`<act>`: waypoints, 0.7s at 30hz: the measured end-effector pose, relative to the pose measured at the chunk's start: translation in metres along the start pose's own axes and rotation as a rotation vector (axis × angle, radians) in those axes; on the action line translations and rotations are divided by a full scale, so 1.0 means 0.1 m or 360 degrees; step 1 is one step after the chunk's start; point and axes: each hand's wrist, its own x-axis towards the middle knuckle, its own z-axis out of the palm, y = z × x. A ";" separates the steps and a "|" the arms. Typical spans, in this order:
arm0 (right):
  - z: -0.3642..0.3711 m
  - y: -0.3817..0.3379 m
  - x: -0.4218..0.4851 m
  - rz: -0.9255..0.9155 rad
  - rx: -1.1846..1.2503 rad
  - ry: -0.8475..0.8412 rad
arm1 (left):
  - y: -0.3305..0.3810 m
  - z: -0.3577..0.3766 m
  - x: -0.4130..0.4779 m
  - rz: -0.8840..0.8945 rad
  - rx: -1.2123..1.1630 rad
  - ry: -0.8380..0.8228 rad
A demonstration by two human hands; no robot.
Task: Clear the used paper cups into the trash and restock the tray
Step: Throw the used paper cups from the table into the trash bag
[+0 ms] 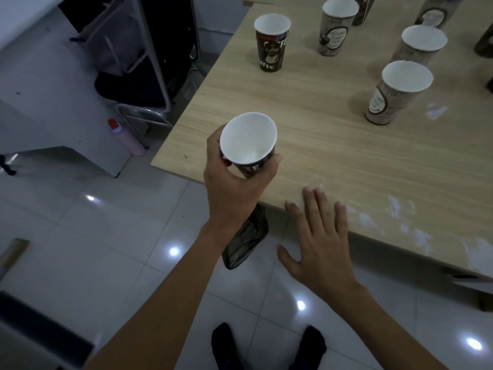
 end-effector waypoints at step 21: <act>1.62 -0.36 -0.01 0.0184 0.1031 -0.0513 | -1.38 -0.64 -0.92 -0.0256 0.0008 -0.0107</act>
